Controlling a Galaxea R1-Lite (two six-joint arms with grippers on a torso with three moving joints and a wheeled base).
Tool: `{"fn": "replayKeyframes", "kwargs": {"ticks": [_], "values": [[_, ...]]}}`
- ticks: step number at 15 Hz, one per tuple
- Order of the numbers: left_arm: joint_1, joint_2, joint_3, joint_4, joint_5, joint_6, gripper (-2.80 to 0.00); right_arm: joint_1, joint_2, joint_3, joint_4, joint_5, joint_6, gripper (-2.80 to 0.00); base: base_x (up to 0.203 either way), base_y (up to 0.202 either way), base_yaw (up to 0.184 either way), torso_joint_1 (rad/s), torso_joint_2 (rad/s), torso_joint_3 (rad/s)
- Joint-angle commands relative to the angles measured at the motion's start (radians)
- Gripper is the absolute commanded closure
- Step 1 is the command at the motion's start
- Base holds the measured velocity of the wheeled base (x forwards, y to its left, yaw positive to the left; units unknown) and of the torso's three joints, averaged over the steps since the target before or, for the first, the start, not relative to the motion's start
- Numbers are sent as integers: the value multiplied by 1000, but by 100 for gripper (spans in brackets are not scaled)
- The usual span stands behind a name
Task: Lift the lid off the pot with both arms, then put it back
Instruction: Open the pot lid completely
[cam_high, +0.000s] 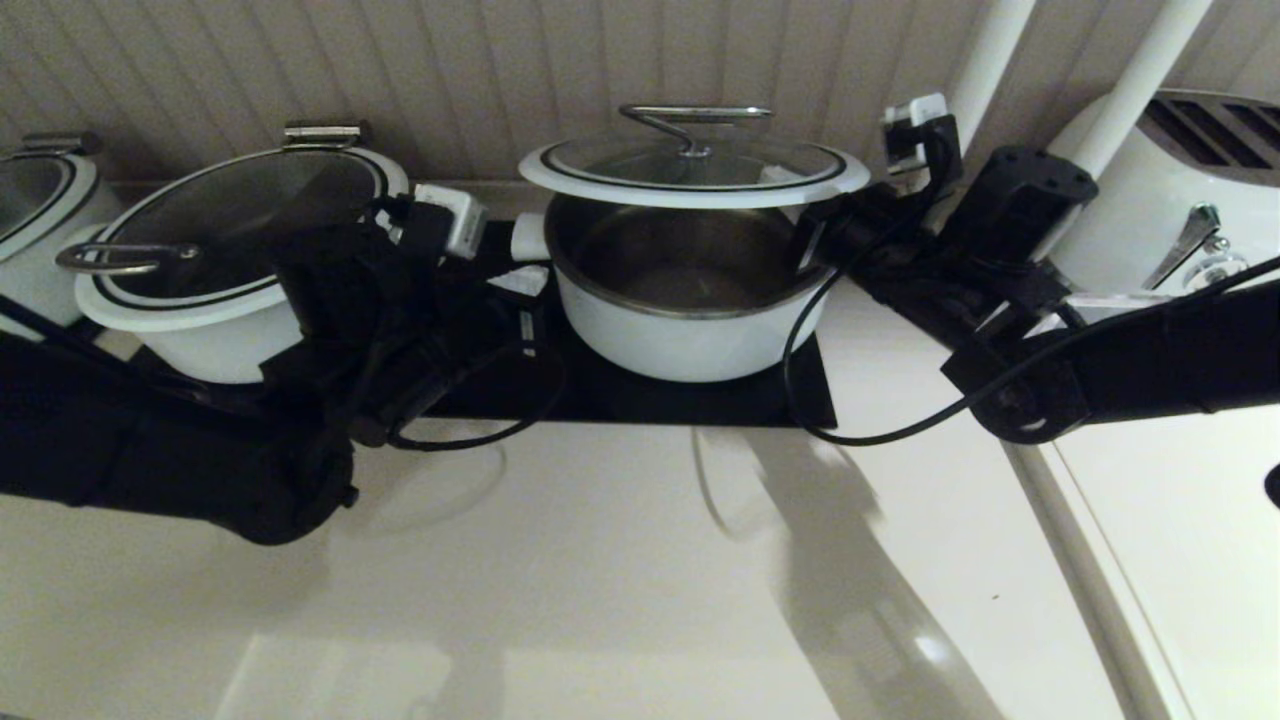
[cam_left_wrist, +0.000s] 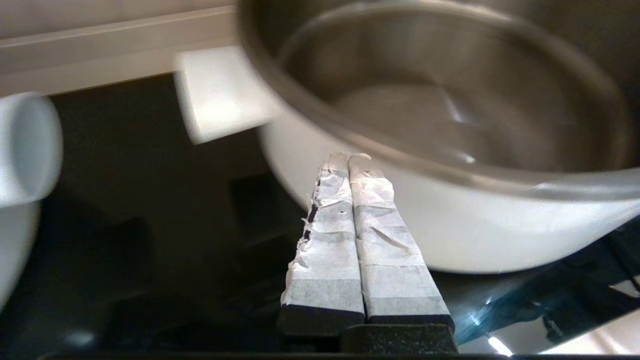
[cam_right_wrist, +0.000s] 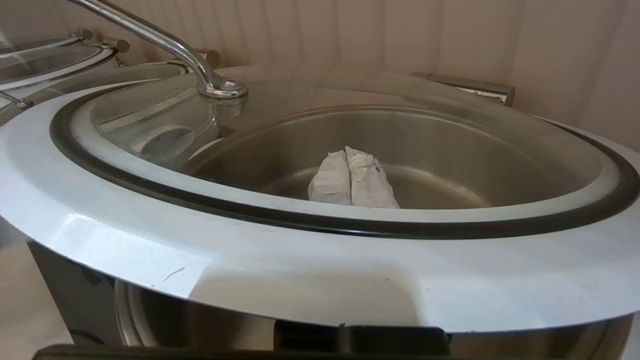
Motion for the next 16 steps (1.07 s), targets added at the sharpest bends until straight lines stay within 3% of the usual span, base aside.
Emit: {"fn": "replayKeyframes", "kwargs": {"ticks": [1,10,16], "values": [[18,-61,43,-4,0,0,0,1,0,0,-5,3,1,0,0,0,0,0,0,0],[135,-265,319,-4,-3,42,0,-1,0,0,-5,3,1,0,0,0,0,0,0,0],[149,-412,550,-4,-3,45,0,-1,0,0,-6,3,1,0,0,0,0,0,0,0]]}}
